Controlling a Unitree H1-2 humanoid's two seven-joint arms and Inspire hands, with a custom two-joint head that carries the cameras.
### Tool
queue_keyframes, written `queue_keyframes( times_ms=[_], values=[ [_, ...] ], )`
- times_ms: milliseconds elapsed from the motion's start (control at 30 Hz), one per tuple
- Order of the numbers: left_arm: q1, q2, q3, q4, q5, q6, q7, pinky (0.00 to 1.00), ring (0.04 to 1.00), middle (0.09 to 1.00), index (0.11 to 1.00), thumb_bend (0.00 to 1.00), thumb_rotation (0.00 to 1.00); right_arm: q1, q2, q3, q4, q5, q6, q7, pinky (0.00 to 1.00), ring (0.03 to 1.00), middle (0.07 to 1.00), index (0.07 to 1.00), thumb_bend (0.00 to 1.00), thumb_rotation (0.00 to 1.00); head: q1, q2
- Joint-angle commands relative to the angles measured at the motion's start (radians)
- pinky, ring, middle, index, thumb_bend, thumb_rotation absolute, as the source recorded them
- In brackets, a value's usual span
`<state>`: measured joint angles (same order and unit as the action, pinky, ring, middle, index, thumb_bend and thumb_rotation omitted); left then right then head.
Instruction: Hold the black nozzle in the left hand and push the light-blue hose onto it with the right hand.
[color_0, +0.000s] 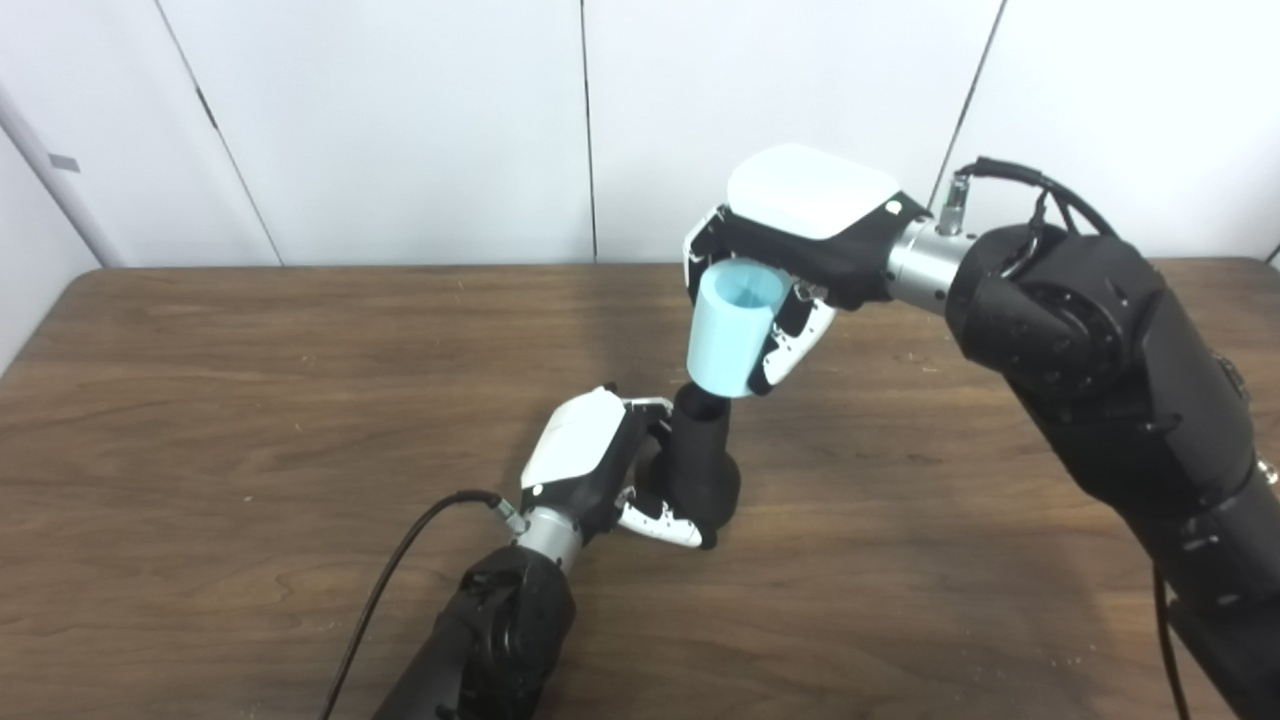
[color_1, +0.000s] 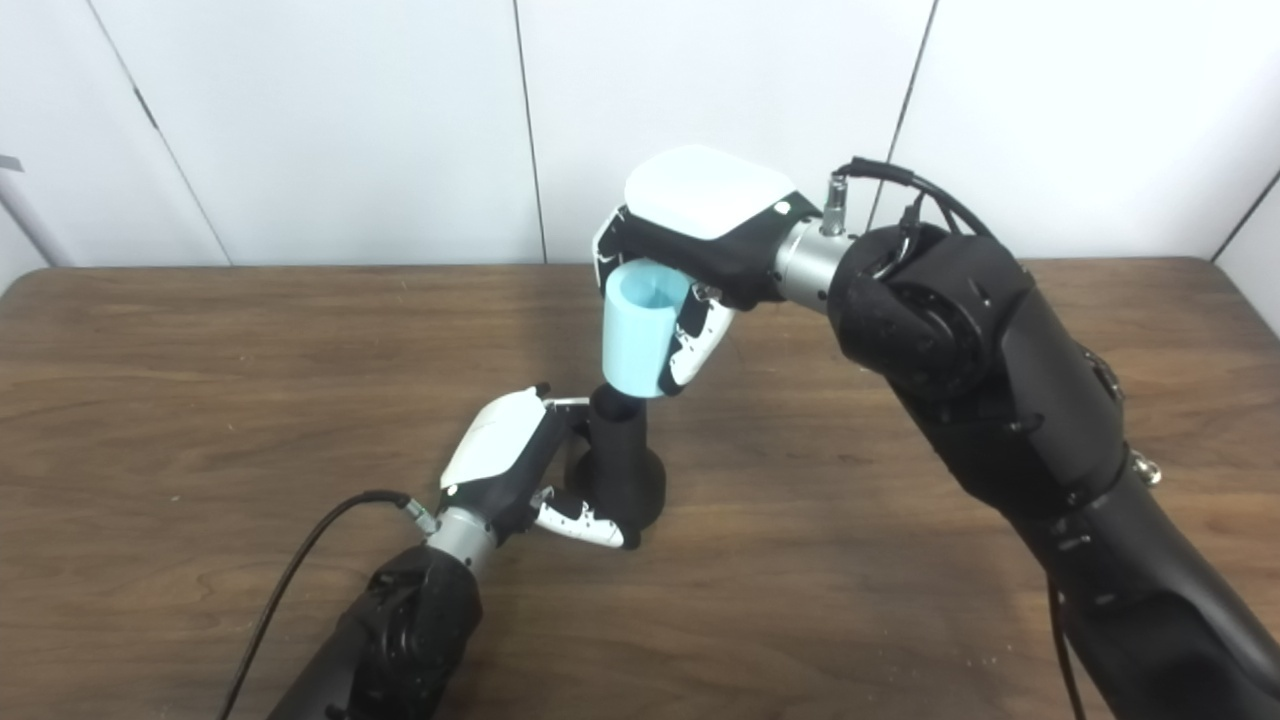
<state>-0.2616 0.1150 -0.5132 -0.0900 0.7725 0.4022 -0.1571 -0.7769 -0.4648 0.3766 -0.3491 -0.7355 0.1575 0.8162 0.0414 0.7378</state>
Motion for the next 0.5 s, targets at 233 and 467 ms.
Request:
queue_keyframes(
  times_ms=[233,467],
  values=[
    [0.061,0.008,-0.044,0.084,0.008,0.065,-0.114,1.00,0.833,0.669,0.483,0.52,0.04,-0.025,0.007,0.000,0.006,-0.003,-0.048,-0.022,0.31,0.432,0.491,0.474,0.50,0.00,-0.002,0.001],
    [0.061,0.007,-0.042,0.079,0.012,0.066,-0.117,1.00,0.837,0.675,0.483,0.52,0.04,-0.018,0.014,0.001,0.024,-0.002,-0.054,-0.018,0.31,0.440,0.486,0.475,0.50,0.00,-0.003,0.005]
  ],
)
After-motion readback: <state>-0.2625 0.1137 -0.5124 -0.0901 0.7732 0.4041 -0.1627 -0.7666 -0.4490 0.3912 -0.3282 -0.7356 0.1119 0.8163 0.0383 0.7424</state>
